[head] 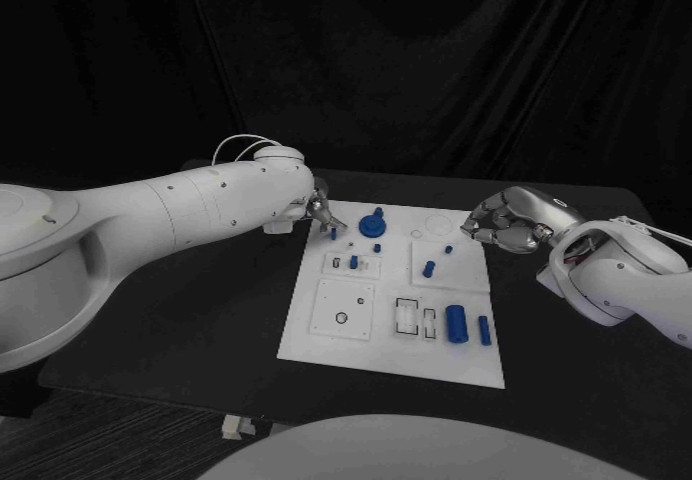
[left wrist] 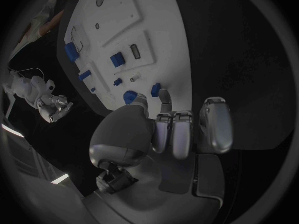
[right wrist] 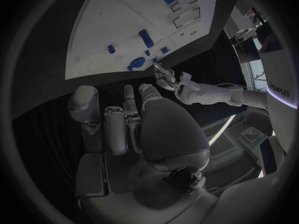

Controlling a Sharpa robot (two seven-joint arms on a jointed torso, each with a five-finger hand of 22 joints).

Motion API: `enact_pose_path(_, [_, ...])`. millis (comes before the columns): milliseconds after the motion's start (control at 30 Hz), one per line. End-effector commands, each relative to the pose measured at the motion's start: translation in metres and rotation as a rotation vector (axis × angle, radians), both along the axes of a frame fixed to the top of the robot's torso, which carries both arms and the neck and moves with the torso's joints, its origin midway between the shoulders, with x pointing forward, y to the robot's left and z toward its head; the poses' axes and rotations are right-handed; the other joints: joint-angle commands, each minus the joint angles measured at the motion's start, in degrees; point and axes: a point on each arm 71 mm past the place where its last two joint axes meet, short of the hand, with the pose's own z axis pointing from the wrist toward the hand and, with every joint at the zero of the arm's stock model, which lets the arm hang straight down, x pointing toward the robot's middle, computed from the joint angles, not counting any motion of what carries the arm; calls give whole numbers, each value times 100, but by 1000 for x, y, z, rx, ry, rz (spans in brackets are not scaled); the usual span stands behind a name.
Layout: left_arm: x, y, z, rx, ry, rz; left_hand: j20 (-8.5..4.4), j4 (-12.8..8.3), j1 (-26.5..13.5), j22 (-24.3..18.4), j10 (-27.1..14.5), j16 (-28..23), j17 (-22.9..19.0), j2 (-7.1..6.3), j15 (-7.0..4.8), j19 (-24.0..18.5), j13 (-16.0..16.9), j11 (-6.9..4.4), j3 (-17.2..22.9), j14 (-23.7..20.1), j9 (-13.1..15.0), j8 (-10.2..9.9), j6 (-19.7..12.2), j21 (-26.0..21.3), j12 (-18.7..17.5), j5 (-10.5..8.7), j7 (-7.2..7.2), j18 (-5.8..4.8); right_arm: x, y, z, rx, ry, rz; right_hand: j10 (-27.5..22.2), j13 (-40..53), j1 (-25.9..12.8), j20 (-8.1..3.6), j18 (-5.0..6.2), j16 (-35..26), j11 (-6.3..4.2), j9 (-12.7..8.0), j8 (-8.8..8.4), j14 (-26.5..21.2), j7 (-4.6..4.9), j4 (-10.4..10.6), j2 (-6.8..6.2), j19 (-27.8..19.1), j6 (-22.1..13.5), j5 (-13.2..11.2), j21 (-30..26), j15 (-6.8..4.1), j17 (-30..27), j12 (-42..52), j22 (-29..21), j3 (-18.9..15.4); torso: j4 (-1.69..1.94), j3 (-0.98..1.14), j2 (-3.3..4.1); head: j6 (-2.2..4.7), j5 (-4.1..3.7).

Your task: Assemble the parts on the task board

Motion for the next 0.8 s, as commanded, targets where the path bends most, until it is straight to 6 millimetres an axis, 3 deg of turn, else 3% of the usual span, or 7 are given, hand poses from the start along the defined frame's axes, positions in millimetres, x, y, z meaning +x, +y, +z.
enact_pose_path(33, [0,-3,-1,-15,7,-24,56,-2,50,1104,541,102,1514,18,20,-11,1434,39,-83,664,133,-81,-121,-93,28,-24,0,17,0,0,-1,-4,5,-8,588,1458,92,-16,88,-23,-64,85,94,380,-16,19,-2,16,22,117,6,-62,669,28,763,160,4,-1,-3,0,-9])
enact_pose_path(333, [1,-5,-2,-12,12,-25,76,-18,85,1100,527,102,1514,33,39,-25,1417,60,-70,664,84,-160,-150,-106,6,1,22,21,0,-1,-1,-5,7,-9,588,1458,96,-18,89,-19,-67,87,95,382,-18,19,-4,17,23,121,0,-64,673,28,762,168,-1,-2,-2,0,-9])
enact_pose_path(600, [0,-6,-4,-6,24,-27,108,-133,280,1093,518,102,1514,49,62,-48,1407,79,21,664,-8,-298,-109,-117,-6,376,39,29,0,0,-1,-5,8,-9,588,1458,96,-18,89,-19,-67,87,95,382,-18,19,-4,17,23,121,0,-64,673,28,762,168,0,2,-1,0,-9])
enact_pose_path(800, [0,-7,-6,-4,29,-28,115,-224,406,1091,513,102,1514,39,67,-55,1402,84,80,664,-37,-363,-126,-120,-11,494,48,31,0,0,-1,-6,9,-8,588,1458,96,-18,89,-19,-67,87,95,382,-18,19,-4,17,23,121,0,-64,673,28,762,168,0,-1,-3,0,-9])
